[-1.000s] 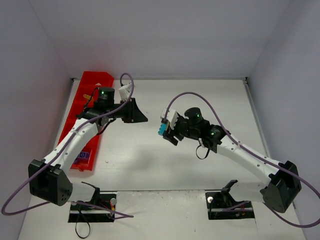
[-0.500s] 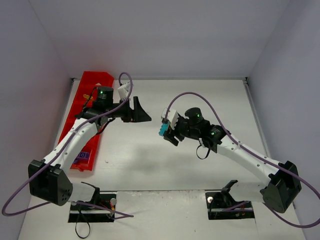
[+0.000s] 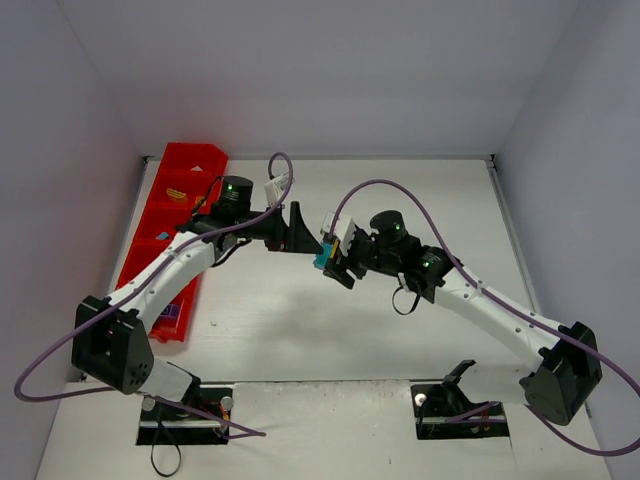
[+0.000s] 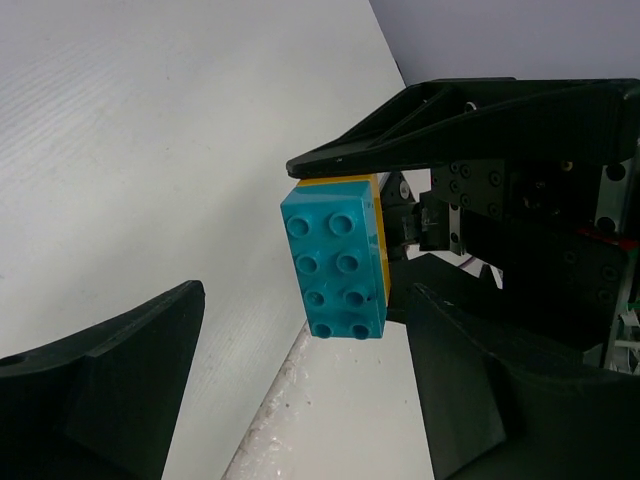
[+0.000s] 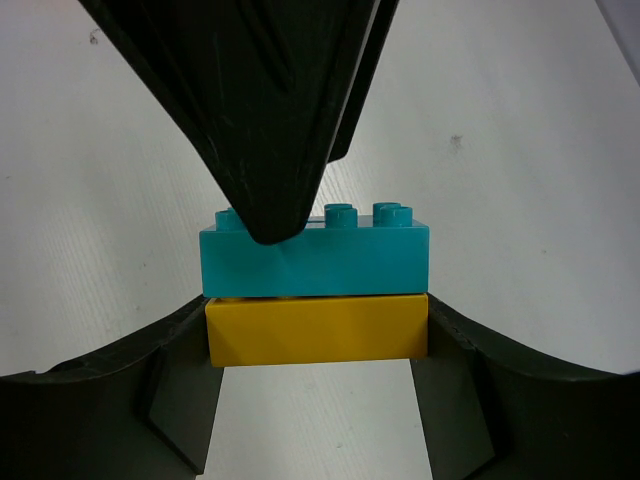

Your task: Sort the legos into containers by color

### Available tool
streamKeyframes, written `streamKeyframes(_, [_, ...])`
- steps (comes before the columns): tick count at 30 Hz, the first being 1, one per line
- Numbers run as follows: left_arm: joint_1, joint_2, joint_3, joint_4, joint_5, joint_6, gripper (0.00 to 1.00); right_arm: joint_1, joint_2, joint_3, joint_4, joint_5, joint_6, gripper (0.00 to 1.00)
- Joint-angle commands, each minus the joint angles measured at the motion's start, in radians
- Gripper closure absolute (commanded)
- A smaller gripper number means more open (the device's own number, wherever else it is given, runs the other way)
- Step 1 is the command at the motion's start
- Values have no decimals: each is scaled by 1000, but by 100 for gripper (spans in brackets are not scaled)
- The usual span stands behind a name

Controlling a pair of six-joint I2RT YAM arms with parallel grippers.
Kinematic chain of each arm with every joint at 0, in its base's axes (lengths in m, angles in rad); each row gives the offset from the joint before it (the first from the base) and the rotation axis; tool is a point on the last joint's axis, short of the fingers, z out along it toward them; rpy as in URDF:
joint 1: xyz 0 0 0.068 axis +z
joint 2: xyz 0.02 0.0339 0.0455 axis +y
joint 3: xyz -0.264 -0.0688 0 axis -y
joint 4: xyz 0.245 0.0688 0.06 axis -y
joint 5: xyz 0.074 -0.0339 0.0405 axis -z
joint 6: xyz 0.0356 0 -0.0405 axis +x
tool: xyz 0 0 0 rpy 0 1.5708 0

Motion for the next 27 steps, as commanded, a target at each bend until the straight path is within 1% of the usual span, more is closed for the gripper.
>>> streamKeyframes(1, [-15, -6, 17, 101, 62, -18, 25, -4, -9, 52, 58, -32, 1, 85])
streamKeyframes(11, [-50, 27, 18, 156, 90, -48, 26, -2, -4, 58, 60, -37, 4, 85])
streamKeyframes(19, [-58, 34, 12, 165, 93, -51, 35, -2, -4, 61, 61, -35, 4, 85])
streamKeyframes(20, [-59, 36, 12, 165, 91, -52, 41, -2, -6, 60, 61, -34, 4, 85])
streamKeyframes(22, [-61, 33, 9, 165, 91, -52, 47, -2, -6, 58, 61, -34, 4, 85])
streamKeyframes(23, [-61, 30, 6, 165, 90, -52, 52, -2, -4, 58, 61, -32, 4, 85])
streamKeyframes(24, [-59, 27, 8, 165, 83, -49, 63, -4, -4, 57, 61, -30, 4, 85])
streamKeyframes(26, [-59, 19, 6, 158, 77, -45, 75, -2, -7, 51, 61, -24, 4, 85])
streamKeyframes(27, [-59, 16, 6, 153, 73, -37, 84, -2, -9, 49, 61, -21, 4, 85])
